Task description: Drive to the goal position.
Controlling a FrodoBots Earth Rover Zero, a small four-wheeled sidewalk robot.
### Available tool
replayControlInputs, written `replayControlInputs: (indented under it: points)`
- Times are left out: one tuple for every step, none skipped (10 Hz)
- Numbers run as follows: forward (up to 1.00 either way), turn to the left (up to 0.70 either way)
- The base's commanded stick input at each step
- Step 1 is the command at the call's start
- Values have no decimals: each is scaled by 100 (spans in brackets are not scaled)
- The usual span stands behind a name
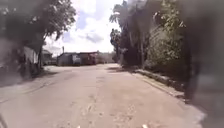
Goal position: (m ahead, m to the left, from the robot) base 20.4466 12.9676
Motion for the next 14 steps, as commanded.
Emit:
replayControlInputs:
  points:
    - [85,23]
    - [85,0]
    - [85,0]
    - [85,0]
    - [85,0]
    - [85,0]
    - [85,1]
    - [85,5]
    - [85,13]
    - [85,21]
    - [85,34]
    - [85,25]
    - [85,0]
    - [85,0]
